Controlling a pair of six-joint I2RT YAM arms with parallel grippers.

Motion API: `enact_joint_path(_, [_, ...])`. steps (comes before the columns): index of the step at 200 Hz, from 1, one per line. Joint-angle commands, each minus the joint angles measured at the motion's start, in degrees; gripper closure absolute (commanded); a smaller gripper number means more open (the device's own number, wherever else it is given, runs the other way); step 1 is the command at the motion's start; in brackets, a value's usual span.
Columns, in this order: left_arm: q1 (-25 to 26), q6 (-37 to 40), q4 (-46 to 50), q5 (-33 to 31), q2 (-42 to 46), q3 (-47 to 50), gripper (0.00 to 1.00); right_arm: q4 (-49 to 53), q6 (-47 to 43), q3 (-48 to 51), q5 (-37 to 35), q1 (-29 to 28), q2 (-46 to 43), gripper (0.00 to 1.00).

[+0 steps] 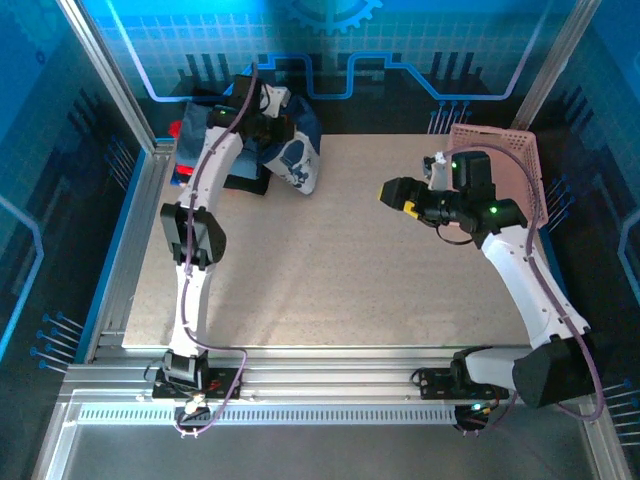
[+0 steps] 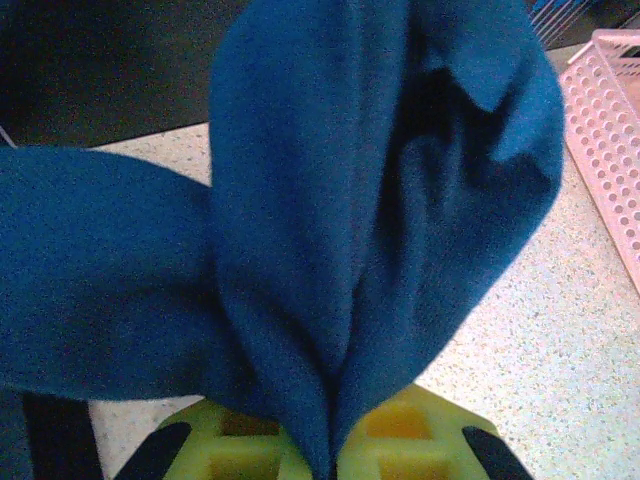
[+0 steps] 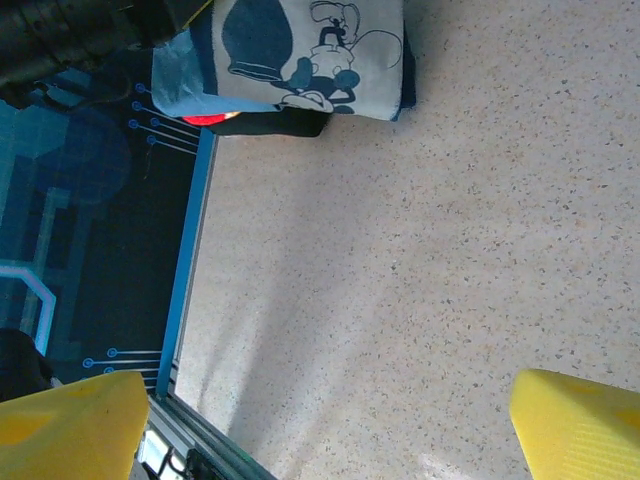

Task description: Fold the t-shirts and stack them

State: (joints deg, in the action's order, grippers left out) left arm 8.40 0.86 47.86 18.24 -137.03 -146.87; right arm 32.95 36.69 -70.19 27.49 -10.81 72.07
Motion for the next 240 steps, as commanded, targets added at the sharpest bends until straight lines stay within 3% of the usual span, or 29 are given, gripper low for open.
enact_joint_path(1, [-1.8,1.58,-0.95,5.35,-0.35,-4.98,1.0,-0.34,0.49,-2.15,0.56,0.13,2.07,0.05])
enact_joint_path(240, [-15.39,-3.28,-6.45,14.6,3.87,-8.31,1.0,-0.34,1.63,-8.7,-0.04,-2.98,12.21,0.05])
